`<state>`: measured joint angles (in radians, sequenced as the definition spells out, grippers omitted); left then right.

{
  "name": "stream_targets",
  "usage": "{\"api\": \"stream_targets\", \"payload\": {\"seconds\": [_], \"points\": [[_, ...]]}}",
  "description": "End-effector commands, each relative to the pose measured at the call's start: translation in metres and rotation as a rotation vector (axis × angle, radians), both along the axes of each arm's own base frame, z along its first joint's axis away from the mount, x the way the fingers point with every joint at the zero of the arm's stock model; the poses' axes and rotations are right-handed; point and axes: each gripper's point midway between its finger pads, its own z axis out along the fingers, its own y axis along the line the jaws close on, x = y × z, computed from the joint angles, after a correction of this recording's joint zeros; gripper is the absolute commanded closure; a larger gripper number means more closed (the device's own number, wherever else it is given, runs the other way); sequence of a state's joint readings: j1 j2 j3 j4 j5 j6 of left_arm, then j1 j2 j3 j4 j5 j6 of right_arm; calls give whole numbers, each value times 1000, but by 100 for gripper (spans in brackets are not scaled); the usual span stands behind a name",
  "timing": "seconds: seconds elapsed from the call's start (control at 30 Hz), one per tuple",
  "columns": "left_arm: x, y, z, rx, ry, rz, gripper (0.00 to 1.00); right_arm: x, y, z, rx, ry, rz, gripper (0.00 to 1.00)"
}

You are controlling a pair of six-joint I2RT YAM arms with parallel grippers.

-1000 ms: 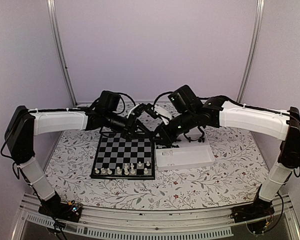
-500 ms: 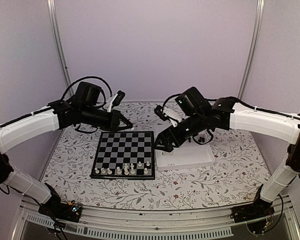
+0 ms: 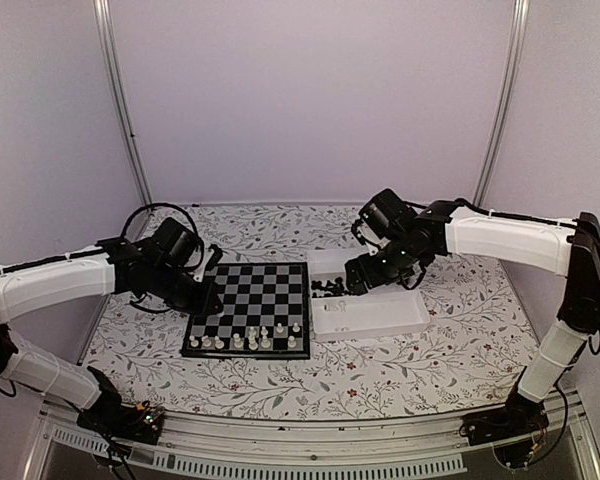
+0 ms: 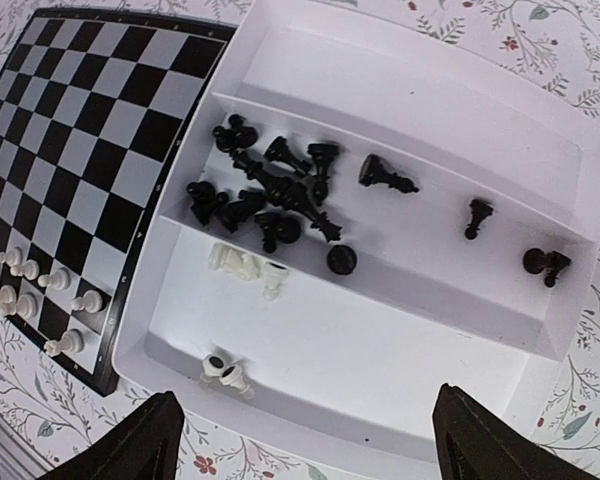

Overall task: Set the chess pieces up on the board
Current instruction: Place the chess piece on the chessboard.

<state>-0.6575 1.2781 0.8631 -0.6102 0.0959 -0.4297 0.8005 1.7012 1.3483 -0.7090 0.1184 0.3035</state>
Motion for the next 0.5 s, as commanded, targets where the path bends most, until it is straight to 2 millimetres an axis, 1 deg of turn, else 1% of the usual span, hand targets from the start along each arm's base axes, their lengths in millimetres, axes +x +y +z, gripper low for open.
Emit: {"api": "stream_targets", "payload": {"seconds": [0.0, 0.17, 0.33, 0.47], "points": [[9, -13, -6, -12, -20, -21, 99, -11, 24, 7, 70, 37, 67, 11], [13, -24, -22, 0, 21, -62, 98, -14, 22, -6, 19, 76, 87, 14], [14, -31, -29, 8, 33, -85, 97, -17, 19, -5, 36, 69, 79, 14], [12, -36, -37, 15, 47, -104, 97, -20, 19, -10, 39, 89, 74, 16]]}}
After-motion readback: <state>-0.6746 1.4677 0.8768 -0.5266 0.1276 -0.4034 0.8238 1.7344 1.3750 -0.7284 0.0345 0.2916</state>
